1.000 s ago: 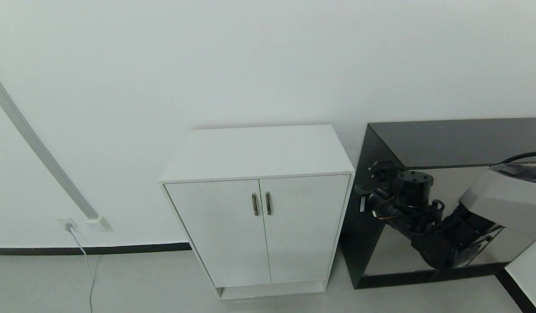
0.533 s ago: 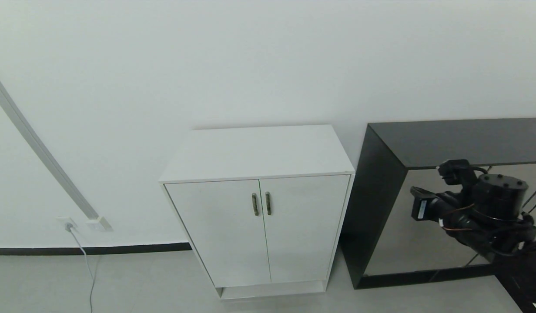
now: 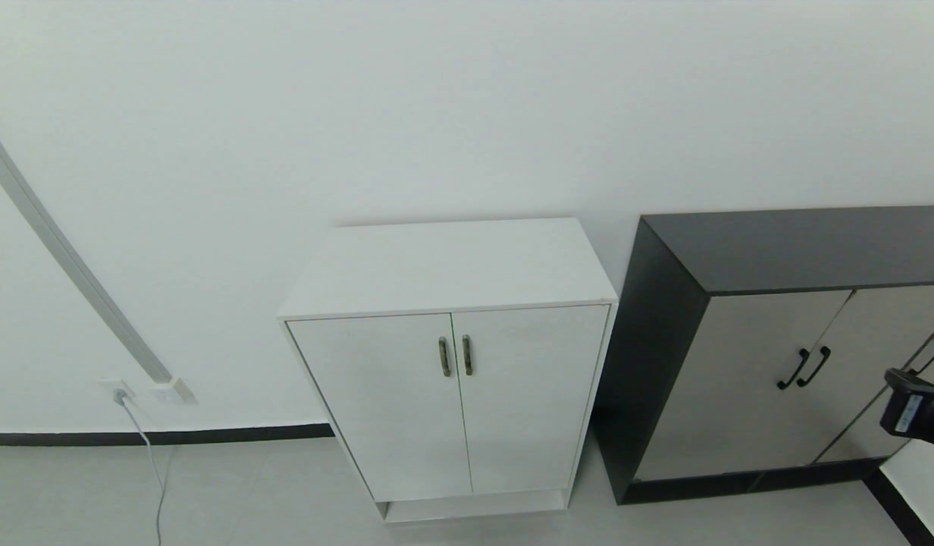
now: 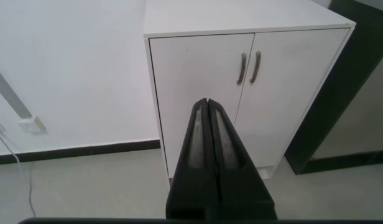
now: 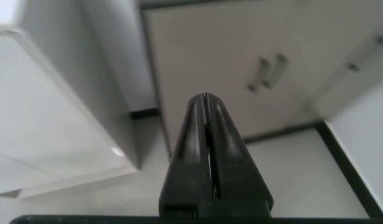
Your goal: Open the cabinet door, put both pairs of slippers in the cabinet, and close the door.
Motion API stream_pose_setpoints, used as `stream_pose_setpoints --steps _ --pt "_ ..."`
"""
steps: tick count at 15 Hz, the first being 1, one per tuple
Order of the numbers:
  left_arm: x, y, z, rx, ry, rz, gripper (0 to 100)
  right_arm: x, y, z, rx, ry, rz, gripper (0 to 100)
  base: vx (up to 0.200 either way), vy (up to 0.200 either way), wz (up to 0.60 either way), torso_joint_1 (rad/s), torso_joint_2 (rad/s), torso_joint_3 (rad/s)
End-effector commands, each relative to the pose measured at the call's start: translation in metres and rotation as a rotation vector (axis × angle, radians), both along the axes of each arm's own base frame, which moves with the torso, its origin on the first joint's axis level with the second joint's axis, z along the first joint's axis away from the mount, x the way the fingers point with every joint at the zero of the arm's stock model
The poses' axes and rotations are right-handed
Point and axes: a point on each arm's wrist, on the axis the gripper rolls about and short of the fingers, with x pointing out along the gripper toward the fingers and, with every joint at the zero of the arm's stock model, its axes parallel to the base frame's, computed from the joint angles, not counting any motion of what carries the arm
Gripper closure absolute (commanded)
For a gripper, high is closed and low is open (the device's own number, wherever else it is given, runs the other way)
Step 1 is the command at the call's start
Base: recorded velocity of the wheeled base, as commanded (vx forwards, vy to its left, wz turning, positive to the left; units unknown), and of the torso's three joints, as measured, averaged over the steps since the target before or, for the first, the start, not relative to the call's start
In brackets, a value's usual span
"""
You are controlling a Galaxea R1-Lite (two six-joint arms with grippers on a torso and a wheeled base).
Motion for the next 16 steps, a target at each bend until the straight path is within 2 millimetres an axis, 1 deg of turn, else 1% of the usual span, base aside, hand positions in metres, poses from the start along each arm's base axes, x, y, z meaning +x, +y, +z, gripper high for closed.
stream_pose_setpoints --steps 1,2,4,5,7,8,9,12,16 --pt "0.000 0.000 0.000 0.000 0.000 0.000 100 -0.041 -0.013 0.005 0.000 -0.042 -0.060 100 0.000 0.000 0.00 0.000 0.00 0.000" --pt "0.000 0.000 0.000 0.000 0.000 0.000 100 -0.051 -0.015 0.005 0.002 -0.054 -0.057 100 0.000 0.000 0.00 0.000 0.00 0.000" --pt "0.000 0.000 0.000 0.000 0.000 0.000 100 -0.066 -0.019 0.008 0.007 -0.062 -0.070 100 0.000 0.000 0.00 0.000 0.00 0.000" --pt "0.000 0.000 0.000 0.000 0.000 0.000 100 -0.073 -0.018 0.009 0.011 -0.063 -0.050 100 0.000 0.000 0.00 0.000 0.00 0.000" --pt "0.000 0.000 0.000 0.000 0.000 0.000 100 -0.088 -0.011 0.011 0.020 -0.053 -0.015 100 0.000 0.000 0.00 0.000 0.00 0.000" --pt "0.000 0.000 0.000 0.000 0.000 0.000 100 -0.092 -0.009 0.011 0.024 -0.047 -0.008 100 0.000 0.000 0.00 0.000 0.00 0.000" --pt "0.000 0.000 0.000 0.000 0.000 0.000 100 -0.103 -0.003 0.010 0.032 -0.039 0.033 100 0.000 0.000 0.00 0.000 0.00 0.000" --pt "0.000 0.000 0.000 0.000 0.000 0.000 100 -0.126 0.008 0.000 0.070 0.028 0.091 100 0.000 0.000 0.00 0.000 0.00 0.000" --pt "0.000 0.000 0.000 0.000 0.000 0.000 100 -0.150 0.019 -0.015 0.061 0.115 0.138 100 0.000 0.000 0.00 0.000 0.00 0.000"
